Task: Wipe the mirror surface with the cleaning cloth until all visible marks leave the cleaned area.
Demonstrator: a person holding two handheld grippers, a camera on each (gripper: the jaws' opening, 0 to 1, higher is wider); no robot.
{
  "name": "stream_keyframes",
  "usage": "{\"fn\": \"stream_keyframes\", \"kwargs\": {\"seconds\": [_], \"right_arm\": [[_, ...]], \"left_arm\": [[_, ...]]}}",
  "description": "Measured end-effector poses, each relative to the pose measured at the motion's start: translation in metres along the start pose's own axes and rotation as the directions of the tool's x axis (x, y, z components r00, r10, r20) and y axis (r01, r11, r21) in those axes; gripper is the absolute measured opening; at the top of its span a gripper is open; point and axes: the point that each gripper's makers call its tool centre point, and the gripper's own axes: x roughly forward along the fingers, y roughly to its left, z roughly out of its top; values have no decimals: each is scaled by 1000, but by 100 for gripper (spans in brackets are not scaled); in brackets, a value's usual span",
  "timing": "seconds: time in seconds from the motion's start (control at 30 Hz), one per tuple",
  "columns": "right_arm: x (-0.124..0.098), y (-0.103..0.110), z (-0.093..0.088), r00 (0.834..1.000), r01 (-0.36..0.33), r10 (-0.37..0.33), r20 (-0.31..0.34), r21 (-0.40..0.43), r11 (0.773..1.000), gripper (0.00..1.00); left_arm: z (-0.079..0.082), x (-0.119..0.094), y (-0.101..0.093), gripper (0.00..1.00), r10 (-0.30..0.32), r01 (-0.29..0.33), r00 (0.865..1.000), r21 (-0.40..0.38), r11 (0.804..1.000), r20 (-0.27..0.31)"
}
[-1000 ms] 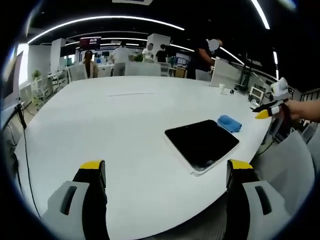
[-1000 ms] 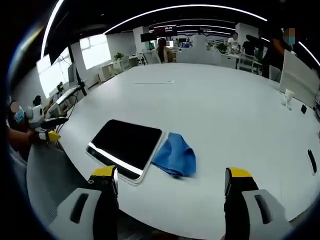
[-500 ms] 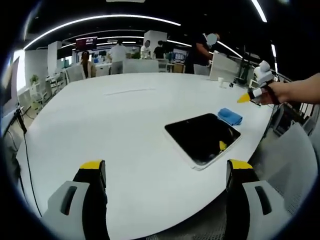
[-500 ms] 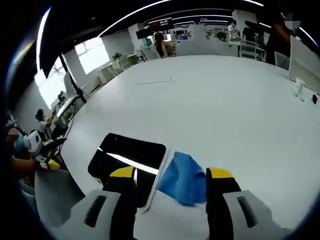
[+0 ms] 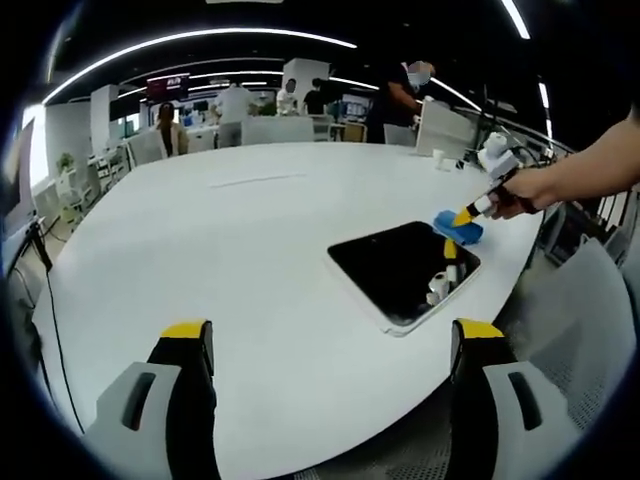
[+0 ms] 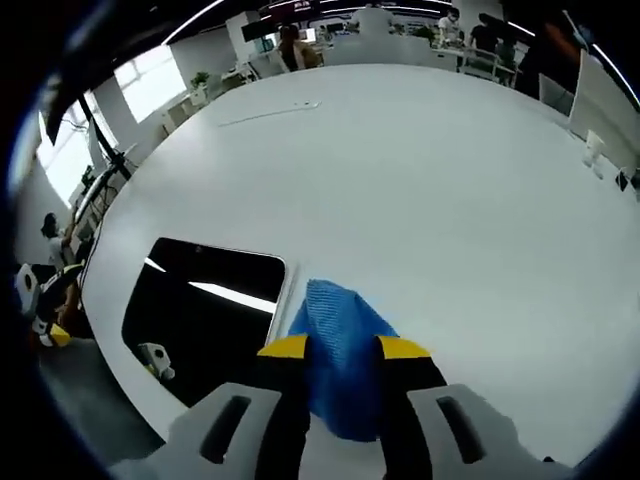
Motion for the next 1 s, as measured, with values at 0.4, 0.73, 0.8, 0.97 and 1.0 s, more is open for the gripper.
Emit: {"fn": "stream_keyframes", "kwargs": {"seconds": [0.4,0.73,0.8,0.97,1.0], "right_arm": [[6,-7,-2,991,111,-116,-73,-67,992,4],[-5,5,3,989,49,-40,-142,61,997,2],[-8,8,14,991,47,-38,-130,62,997,2],[-11,26,37,995,23,-17,-100,67,997,2],[-8,29,41,995,20,-13,-98,72,997,2]], "left_arm": [[-1,1,-1,95,-16,16,1000,2,1000,-4],[4,2,-10,99,-57,57,998,-7,998,24],[4,2,-10,99,-62,62,998,-9,998,26],[1,3,-14,99,-80,80,997,4,997,10],[1,3,-14,99,-79,79,997,4,997,9]]}}
